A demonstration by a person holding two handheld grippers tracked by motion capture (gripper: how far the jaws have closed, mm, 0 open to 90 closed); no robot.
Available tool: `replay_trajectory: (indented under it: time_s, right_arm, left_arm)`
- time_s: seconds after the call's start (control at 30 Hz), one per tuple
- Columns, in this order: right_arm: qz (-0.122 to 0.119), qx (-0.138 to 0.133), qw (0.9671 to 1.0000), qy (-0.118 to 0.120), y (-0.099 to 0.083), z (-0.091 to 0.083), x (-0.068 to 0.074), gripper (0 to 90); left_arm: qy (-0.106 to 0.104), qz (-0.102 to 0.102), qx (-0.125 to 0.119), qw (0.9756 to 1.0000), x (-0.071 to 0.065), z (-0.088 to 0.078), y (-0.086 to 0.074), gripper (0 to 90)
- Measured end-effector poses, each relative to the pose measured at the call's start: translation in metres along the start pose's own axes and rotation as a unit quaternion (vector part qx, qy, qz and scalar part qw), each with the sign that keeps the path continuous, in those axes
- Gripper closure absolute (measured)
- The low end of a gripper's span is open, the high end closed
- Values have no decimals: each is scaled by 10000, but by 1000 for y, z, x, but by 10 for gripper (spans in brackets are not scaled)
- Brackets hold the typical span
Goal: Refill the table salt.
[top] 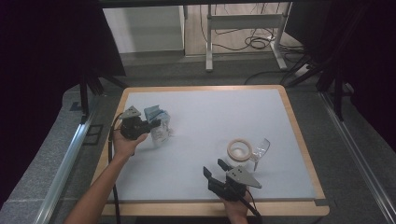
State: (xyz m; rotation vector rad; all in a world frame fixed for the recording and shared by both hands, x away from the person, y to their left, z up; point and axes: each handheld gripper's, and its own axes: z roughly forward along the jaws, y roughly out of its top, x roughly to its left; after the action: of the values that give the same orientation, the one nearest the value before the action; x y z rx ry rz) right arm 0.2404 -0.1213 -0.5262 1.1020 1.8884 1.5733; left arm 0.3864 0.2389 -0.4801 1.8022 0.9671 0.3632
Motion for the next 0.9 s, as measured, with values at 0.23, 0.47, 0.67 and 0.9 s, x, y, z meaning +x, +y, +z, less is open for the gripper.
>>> replay_trajectory:
  time_s: [0.23,0.47,0.67,0.9]
  right_arm:
    - [1,-11,10000,-30,0,-1,-1,368]
    - [7,-33,10000,-31,1,-1,-2,367]
    - [-5,-23,10000,-18,0,0,-1,368]
    - [10,-8,10000,-24,-1,0,-1,368]
  left_arm:
    - [-4,-124,13,9999,2,9,6,873]
    - [-38,-264,-42,9996,7,12,5,857]
    - [-33,-242,2,9997,7,14,5,819]
    - [-152,-328,-63,9993,11,17,3,726]
